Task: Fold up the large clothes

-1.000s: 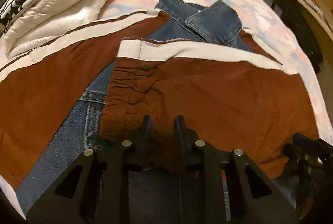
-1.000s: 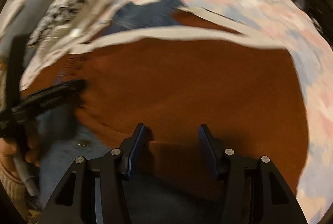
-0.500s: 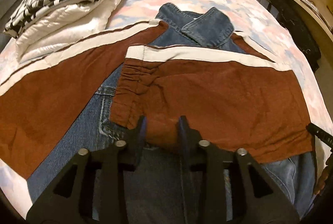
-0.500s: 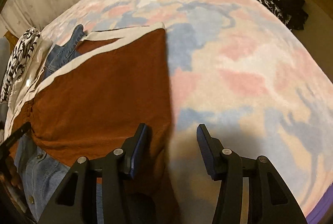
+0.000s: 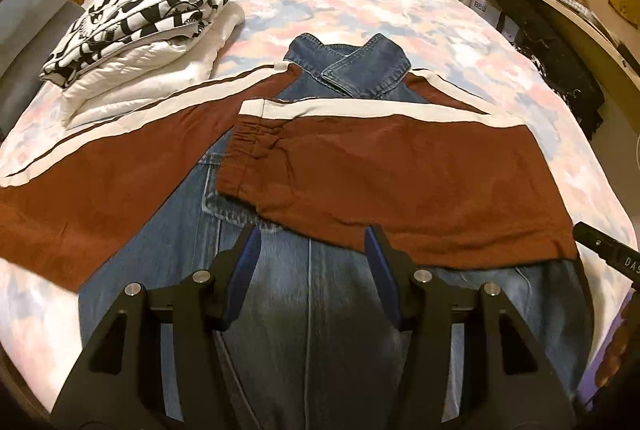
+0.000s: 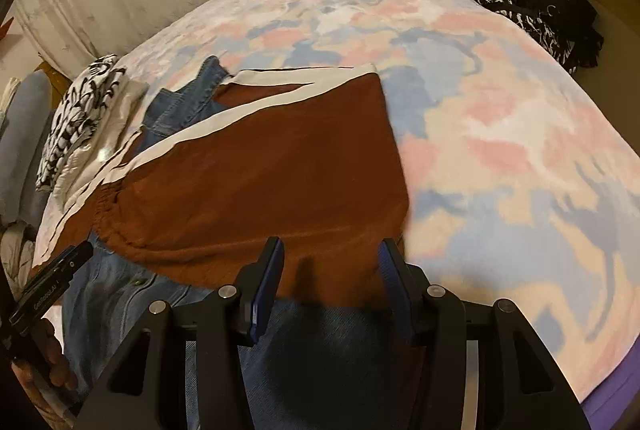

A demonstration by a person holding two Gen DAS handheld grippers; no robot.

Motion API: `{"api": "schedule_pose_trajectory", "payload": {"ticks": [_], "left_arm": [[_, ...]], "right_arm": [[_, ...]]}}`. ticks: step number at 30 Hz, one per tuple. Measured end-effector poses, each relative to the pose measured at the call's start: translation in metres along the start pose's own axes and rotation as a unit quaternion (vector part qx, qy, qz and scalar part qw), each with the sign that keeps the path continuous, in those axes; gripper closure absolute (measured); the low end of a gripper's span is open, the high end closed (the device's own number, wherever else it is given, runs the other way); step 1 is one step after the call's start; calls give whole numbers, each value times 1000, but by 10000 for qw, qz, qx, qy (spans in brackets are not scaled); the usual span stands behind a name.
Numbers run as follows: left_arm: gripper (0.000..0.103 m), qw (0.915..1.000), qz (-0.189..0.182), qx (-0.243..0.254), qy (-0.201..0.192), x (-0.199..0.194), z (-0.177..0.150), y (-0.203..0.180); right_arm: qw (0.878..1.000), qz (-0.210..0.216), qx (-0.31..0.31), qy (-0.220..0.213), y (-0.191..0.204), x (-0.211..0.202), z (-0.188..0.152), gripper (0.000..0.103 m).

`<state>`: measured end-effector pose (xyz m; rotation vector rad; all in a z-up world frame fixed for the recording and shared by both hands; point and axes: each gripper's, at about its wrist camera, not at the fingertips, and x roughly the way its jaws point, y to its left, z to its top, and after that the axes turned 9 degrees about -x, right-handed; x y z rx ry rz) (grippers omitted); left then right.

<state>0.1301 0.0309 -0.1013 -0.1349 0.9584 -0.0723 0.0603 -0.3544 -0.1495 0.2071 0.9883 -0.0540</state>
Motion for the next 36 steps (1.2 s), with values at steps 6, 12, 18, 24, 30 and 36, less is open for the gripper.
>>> {"api": "schedule_pose_trajectory", "payload": {"ticks": [6, 12, 18, 24, 30, 36], "left_arm": [[52, 10000, -52, 32, 27, -33, -22, -2], [52, 9999, 41, 159, -5, -59, -42, 1], [52, 9996, 197, 200, 12, -78, -54, 13], [52, 9997, 230, 11, 21, -95, -57, 43], [42, 9990, 245, -365, -125, -116, -57, 89], [41, 9952, 386, -826, -350, -137, -46, 150]], "right_arm": [[9999, 133, -26, -40, 15, -27, -29, 50], [9997, 203, -144, -29, 34, -47, -48, 48], [9989, 299, -360, -45, 60, -67, -57, 41], [9968, 401, -690, -13, 95, -82, -66, 38], [9927, 572, -1062, -31, 141, -95, -72, 38], [9858, 654, -1525, -273, 196, -115, -68, 38]]}}
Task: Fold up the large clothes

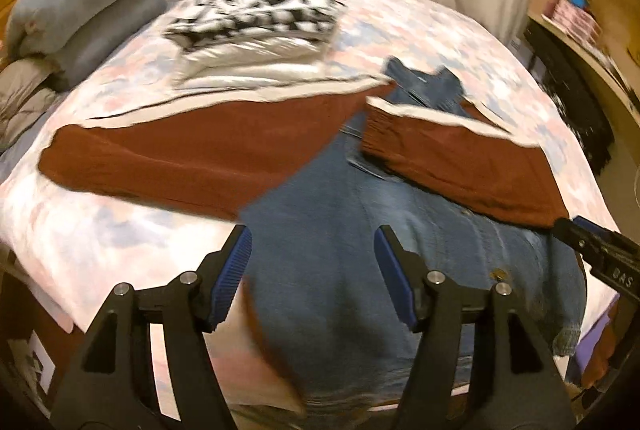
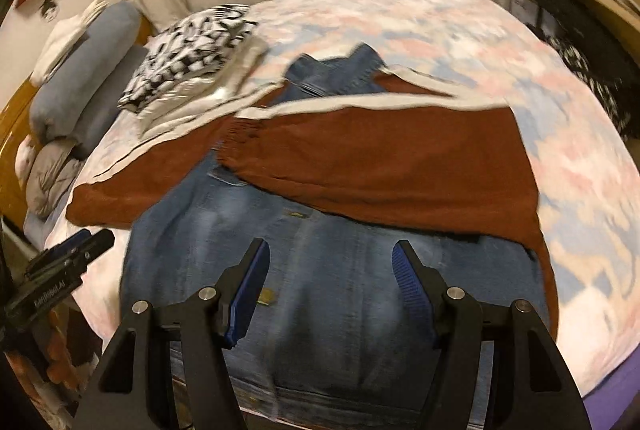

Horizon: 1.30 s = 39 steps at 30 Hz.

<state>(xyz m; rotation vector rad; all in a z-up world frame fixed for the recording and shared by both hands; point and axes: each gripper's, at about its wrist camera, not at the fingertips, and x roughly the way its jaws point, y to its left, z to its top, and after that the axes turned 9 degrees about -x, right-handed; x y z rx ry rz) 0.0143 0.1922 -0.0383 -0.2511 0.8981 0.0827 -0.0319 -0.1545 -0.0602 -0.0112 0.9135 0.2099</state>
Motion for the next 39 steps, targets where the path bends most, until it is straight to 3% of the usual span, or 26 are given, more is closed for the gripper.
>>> {"api": "schedule_pose_trajectory", "payload": {"ticks": [6, 11, 15, 19, 22, 27, 30, 34, 36, 38, 39], "left_arm": [[38, 9965, 186, -811, -82, 2, 33, 90], [38, 9889, 382, -1437, -62, 22, 50, 170], [38, 9795, 364, -1979, 27, 46, 62, 239], [38, 9691, 109, -2465, 31, 70, 68, 304], [38, 9555, -126, -2946, 90, 90, 70, 347], [38, 9360, -381, -3499, 102, 123, 69, 400], [38, 9318, -540, -3590, -16, 135, 75, 414], [38, 9232, -671, -3780, -185, 146, 84, 428], [48, 9154, -708, -3953, -263, 150, 87, 435], [84, 9123, -468, -4058, -280, 153, 90, 440], [90, 9123, -364, -4070, -265, 153, 90, 441]], "right_arm": [[9981, 66, -529, -316, 63, -7, 42, 38], [9944, 243, -921, -464, 127, 12, 91, 38], [9906, 345, -1218, -511, 182, 41, 124, 38], [9874, 468, -1405, -559, 233, 81, 151, 38], [9859, 551, -1510, -465, 270, 119, 164, 38], [9835, 611, -1700, -111, 314, 193, 165, 38], [9814, 728, -1762, 244, 333, 232, 159, 48], [9774, 838, -1851, 592, 352, 270, 144, 48], [9757, 818, -1911, 695, 357, 281, 134, 48], [9751, 801, -1933, 735, 358, 288, 129, 48], [9753, 812, -1918, 740, 357, 289, 127, 48]]}}
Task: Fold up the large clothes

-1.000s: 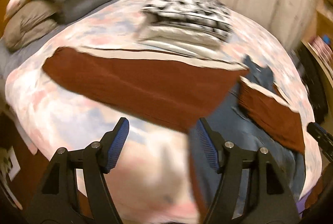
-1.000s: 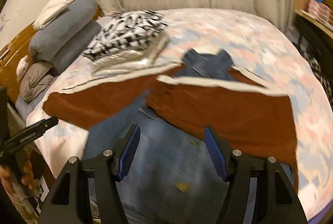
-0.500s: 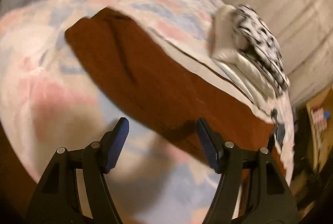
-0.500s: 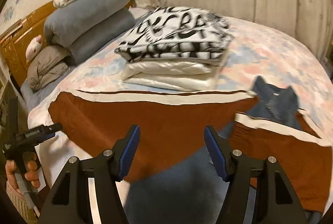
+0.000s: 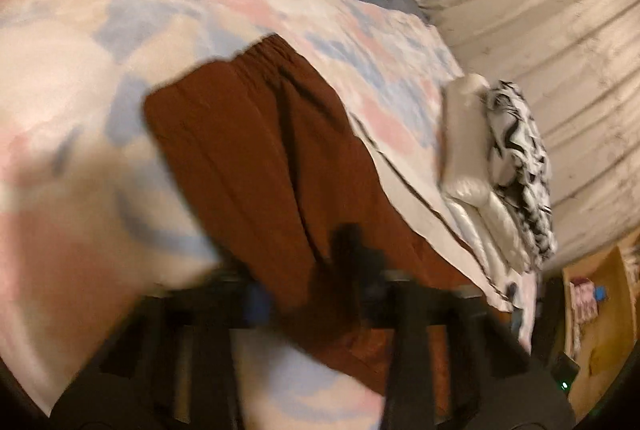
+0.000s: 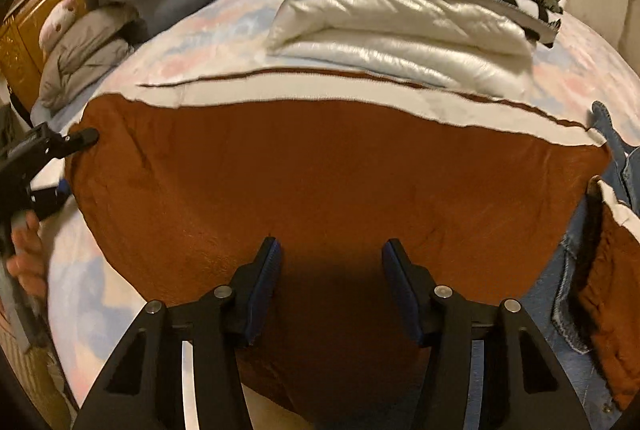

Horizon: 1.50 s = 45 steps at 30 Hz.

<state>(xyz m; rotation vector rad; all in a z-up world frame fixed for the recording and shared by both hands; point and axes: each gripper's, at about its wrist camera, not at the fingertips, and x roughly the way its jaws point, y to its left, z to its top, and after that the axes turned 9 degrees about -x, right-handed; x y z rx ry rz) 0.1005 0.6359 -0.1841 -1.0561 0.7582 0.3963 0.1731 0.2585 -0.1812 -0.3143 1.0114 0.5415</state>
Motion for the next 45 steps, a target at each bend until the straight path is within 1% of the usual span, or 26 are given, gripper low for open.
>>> {"api": "schedule_pose_trajectory", "payload": {"ticks": [1, 2, 3, 5, 6, 9, 13, 15, 18, 21, 23, 25, 26, 27, 28, 30, 31, 33, 36, 37, 38, 40, 43, 45], "left_arm": [[96, 10000, 79, 18, -42, -1, -1, -2], [100, 9997, 154, 98, -144, -4, -3, -8], [100, 9993, 223, 199, -232, -9, -5, -12], [101, 9948, 535, 659, -563, -24, -16, -37], [101, 9929, 568, 808, -662, -32, -21, -47], [101, 9845, 457, 1436, -899, -62, -42, -94], [101, 9713, 166, 2172, -959, -95, -78, -157], [101, 9655, -25, 2446, -891, -107, -99, -185], [101, 9546, -423, 2874, -666, -119, -143, -235], [101, 9433, -743, 3214, -376, -122, -189, -276], [101, 9337, -895, 3464, -138, -115, -229, -307], [101, 9263, -957, 3643, 46, -107, -264, -328], [101, 9207, -998, 3769, 169, -100, -286, -340], [101, 9173, -1017, 3841, 241, -96, -301, -345], [101, 9126, -1015, 3946, 348, -88, -322, -353], [101, 9043, -949, 4131, 506, -73, -359, -363], [101, 8998, -888, 4232, 590, -63, -379, -367], [101, 8923, -752, 4389, 737, -45, -413, -367], [101, 8814, -501, 4620, 854, -19, -455, -365], [101, 8785, -436, 4671, 906, -12, -465, -363], [101, 8737, -344, 4747, 1003, -3, -478, -361], [101, 8680, -239, 4819, 1178, 14, -491, -356], [100, 8589, -107, 4954, 1297, 25, -506, -351], [98, 8564, -114, 4977, 1369, 27, -508, -349]], "right_arm": [[10000, 35, 48, 0, -2, 2, 0, 48], [9999, 54, 86, -4, -4, 2, 0, 48], [9999, 70, 129, -7, -6, 2, -1, 48], [9996, 141, 234, 15, -12, -4, -4, 48], [9994, 182, 292, 11, -15, -8, -6, 48], [9987, 242, 441, -74, -26, -25, -11, 48], [9975, 214, 622, -270, -47, -57, -20, 48], [9962, 178, 754, -398, -63, -76, -27, 48], [9932, 40, 983, -626, -92, -110, -42, 48], [9889, -101, 1257, -788, -125, -143, -61, 48], [9853, -214, 1448, -878, -147, -164, -76, 48], [9811, -385, 1639, -949, -173, -185, -95, 48], [9788, -482, 1731, -982, -185, -194, -105, 48], [9770, -553, 1800, -998, -195, -201, -114, 48], [9736, -689, 1933, -999, -212, -209, -129, 48], [9688, -830, 2122, -972, -236, -221, -154, 48], [9648, -934, 2278, -922, -252, -226, -169, 48], [9594, -1019, 2481, -870, -271, -233, -192, 48], [9517, -1113, 2753, -777, -303, -239, -228, 48], [9500, -1129, 2810, -759, -309, -240, -237, 48], [9485, -1130, 2864, -746, -315, -241, -246, 48], [9467, -1115, 2935, -719, -324, -241, -259, 48], [9469, -1069, 2953, -695, -330, -237, -269, 48], [9478, -1028, 2939, -688, -332, -233, -269, 48]]}}
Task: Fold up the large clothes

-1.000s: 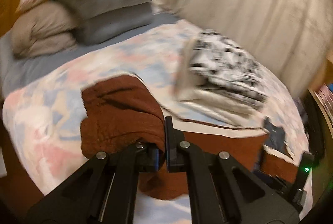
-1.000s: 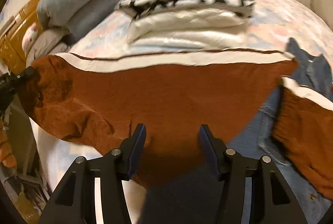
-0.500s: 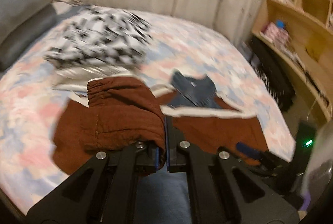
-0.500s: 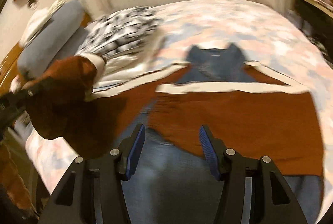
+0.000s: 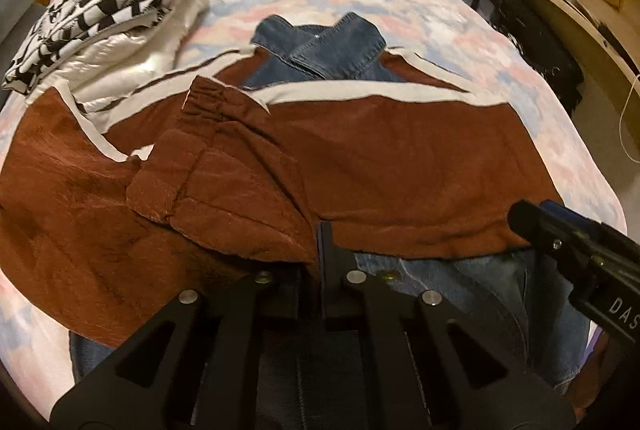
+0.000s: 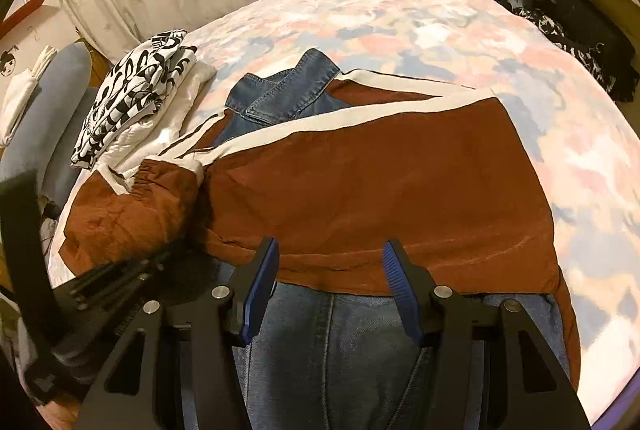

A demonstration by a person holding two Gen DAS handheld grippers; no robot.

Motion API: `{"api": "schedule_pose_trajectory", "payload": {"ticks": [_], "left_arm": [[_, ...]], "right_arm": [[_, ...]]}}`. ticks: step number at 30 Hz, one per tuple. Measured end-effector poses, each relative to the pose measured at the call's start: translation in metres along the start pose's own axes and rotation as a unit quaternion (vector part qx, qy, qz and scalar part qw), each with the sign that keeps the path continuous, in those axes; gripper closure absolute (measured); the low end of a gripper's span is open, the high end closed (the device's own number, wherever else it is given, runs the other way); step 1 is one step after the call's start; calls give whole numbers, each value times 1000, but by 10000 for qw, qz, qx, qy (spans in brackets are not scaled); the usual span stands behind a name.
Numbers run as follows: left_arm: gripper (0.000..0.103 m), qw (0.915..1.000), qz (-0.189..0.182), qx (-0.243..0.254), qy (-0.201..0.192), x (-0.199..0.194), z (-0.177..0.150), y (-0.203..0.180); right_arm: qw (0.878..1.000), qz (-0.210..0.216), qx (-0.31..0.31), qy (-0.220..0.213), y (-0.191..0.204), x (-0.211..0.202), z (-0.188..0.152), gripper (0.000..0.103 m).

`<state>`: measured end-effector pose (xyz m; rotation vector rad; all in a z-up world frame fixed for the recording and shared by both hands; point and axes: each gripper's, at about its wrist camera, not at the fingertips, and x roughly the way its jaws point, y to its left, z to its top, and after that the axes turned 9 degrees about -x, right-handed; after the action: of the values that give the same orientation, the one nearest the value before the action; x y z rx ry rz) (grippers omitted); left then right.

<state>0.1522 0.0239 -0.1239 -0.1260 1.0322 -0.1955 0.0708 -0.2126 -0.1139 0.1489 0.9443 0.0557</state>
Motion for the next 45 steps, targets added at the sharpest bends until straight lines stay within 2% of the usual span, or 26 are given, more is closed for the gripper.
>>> {"api": "schedule_pose_trajectory", "payload": {"ticks": [1, 2, 3, 5, 7, 14, 17, 20, 27, 32, 37, 43, 44, 45], "left_arm": [[91, 10000, -81, -14, 42, 0, -1, 0], [80, 9998, -195, -53, 95, 1, -2, 1], [74, 9993, -332, -97, 146, -3, 0, 4], [49, 9979, -603, -159, 176, -8, -2, 7], [42, 9970, -743, -156, 129, -14, -3, 9], [39, 9961, -871, -165, 5, -45, -7, 22], [38, 9964, -812, -190, -125, -62, -10, 34], [38, 9964, -753, -310, -252, -80, -13, 53], [37, 9963, -368, -604, -492, -104, -20, 96], [37, 9947, -189, -741, -689, -113, -21, 120], [37, 9931, -145, -921, -706, -113, -20, 136], [37, 9920, -72, -1014, -745, -113, -20, 148], [37, 9919, -51, -1020, -758, -113, -20, 151], [37, 9918, -30, -1028, -764, -113, -21, 151]], "right_arm": [[10000, 12, -12, 6, 5, 3, -1, 48], [10000, 37, -26, 10, 4, 3, -2, 48], [10000, 48, -44, 20, 9, 6, -1, 48], [9999, 73, -98, 24, 15, 9, -1, 48], [9999, 69, -146, 26, 23, 10, -1, 48], [9994, 240, -267, 3, 37, 7, 3, 47], [9988, 406, -287, 4, 43, 6, 5, 40], [9976, 572, -393, 15, 55, 7, 6, 38], [9917, 1112, -622, 157, 87, 14, 9, 25], [9874, 1301, -874, 239, 115, 22, 18, 20], [9812, 1283, -1373, 451, 153, 45, 25, 20], [9765, 798, -1905, 620, 190, 81, 27, 21], [9762, 706, -1962, 602, 194, 85, 28, 25], [9759, 675, -1991, 593, 196, 89, 29, 38]]}}
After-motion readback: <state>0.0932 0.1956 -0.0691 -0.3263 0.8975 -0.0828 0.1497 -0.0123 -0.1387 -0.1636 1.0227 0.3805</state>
